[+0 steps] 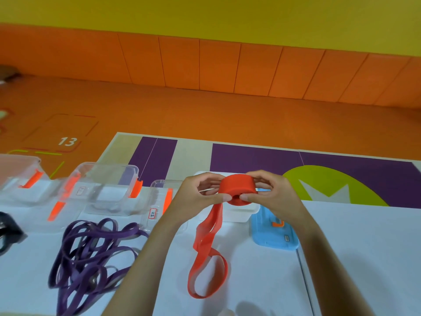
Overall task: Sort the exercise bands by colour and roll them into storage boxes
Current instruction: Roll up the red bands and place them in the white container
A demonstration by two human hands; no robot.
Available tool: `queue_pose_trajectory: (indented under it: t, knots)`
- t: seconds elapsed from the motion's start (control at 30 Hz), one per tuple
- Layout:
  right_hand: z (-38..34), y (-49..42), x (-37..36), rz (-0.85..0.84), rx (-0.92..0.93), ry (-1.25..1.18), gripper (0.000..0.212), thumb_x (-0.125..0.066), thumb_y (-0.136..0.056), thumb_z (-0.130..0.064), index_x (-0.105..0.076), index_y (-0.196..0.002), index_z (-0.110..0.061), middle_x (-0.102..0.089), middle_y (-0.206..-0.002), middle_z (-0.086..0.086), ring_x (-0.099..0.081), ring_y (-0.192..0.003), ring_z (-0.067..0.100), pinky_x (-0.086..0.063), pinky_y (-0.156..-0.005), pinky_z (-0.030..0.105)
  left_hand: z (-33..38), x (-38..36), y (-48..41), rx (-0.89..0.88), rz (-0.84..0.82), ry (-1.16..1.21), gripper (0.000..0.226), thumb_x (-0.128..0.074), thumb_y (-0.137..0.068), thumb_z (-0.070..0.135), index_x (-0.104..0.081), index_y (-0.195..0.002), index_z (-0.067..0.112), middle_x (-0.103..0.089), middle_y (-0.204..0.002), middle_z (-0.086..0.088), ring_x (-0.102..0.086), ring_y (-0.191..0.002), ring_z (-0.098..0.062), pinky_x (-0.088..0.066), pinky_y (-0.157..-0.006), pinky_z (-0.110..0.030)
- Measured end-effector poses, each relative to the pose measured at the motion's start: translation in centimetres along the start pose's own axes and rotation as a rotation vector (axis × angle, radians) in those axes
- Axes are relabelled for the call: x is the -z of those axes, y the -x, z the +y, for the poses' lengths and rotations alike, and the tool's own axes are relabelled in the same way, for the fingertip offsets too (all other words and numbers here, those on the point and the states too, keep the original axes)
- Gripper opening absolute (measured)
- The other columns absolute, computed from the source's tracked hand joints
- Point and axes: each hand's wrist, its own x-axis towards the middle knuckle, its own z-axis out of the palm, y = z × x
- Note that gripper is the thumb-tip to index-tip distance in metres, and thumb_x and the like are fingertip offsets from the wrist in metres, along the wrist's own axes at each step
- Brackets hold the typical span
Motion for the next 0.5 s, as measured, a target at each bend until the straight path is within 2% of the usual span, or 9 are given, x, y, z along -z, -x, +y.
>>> queue_pose_trajectory:
  t: [0.07,0.13,0.2,0.27,0.33,0.4,0.5]
  knots:
    - [0.3,0.3,-0.2,0.041,-0.02,-0.04,0.049,-0.091,-0.065,-0.044,-0.069,-0.109,-0.04,-0.073,-0.108,-0.025,-0.069,-0.108,0.003,-0.055,-0.096,0.021,-0.3,-0.5,0.0,0.005,0.02,0.013,0.046,-0.093,-0.077,0.024,-0.074,-0.119,0.02,-0.079,-0.112,0.008,-0.074,-0.109,-0.014,-0.06,-0.1,-0.036]
    - [0.7,0.8,-1.1,0.087,-0.035,-0.097,0.044,-0.093,-0.069,-0.031,-0.069,-0.105,-0.038,-0.074,-0.104,-0.026,-0.07,-0.105,0.001,-0.054,-0.097,0.022,-0.3,-0.9,0.1,-0.01,0.042,0.017,0.043,-0.094,-0.076,0.021,-0.075,-0.115,0.022,-0.079,-0.107,0.011,-0.075,-0.105,-0.012,-0.061,-0.097,-0.032]
    - [1.3,1.4,-2.2,0.123,-0.075,-0.198,0.044,-0.093,-0.072,-0.017,-0.07,-0.106,-0.033,-0.077,-0.104,-0.019,-0.073,-0.102,0.006,-0.056,-0.1,0.029,-0.3,-0.9,0.1,-0.046,0.072,-0.011,0.041,-0.094,-0.075,0.022,-0.076,-0.111,0.027,-0.079,-0.105,0.013,-0.075,-0.102,-0.012,-0.062,-0.093,-0.03]
    - [1.8,1.9,-2.6,0.077,-0.107,-0.209,0.044,-0.093,-0.075,-0.017,-0.07,-0.111,-0.029,-0.076,-0.109,-0.014,-0.072,-0.107,0.008,-0.055,-0.104,0.032,-0.2,-0.5,0.0,-0.083,0.037,-0.066,0.041,-0.096,-0.074,0.023,-0.078,-0.111,0.027,-0.079,-0.105,0.013,-0.075,-0.101,-0.012,-0.062,-0.092,-0.03]
    - [1.3,1.9,-1.8,-0.044,-0.098,-0.114,0.05,-0.093,-0.076,-0.024,-0.068,-0.119,-0.032,-0.073,-0.116,-0.018,-0.066,-0.116,0.003,-0.052,-0.105,0.024,0.4,0.1,0.1,-0.112,-0.055,-0.185,0.042,-0.096,-0.074,0.024,-0.079,-0.112,0.024,-0.079,-0.103,0.015,-0.075,-0.1,-0.01,-0.061,-0.094,-0.028]
    - [0.2,1.5,-0.8,-0.14,-0.06,-0.014,0.049,-0.092,-0.078,-0.025,-0.069,-0.121,-0.034,-0.073,-0.116,-0.022,-0.066,-0.116,0.0,-0.051,-0.1,0.015,1.2,0.2,-0.1,-0.139,-0.133,-0.28,0.041,-0.096,-0.075,0.022,-0.08,-0.112,0.02,-0.079,-0.101,0.015,-0.075,-0.099,-0.008,-0.061,-0.095,-0.028]
    - [-1.3,0.9,0.3,-0.135,-0.017,-0.002,0.043,-0.092,-0.076,-0.024,-0.071,-0.111,-0.039,-0.074,-0.108,-0.026,-0.069,-0.107,-0.002,-0.052,-0.089,0.01,1.9,0.1,-0.6,-0.129,-0.124,-0.229,0.046,-0.096,-0.075,0.026,-0.078,-0.117,0.022,-0.079,-0.105,0.013,-0.075,-0.102,-0.011,-0.061,-0.095,-0.03]
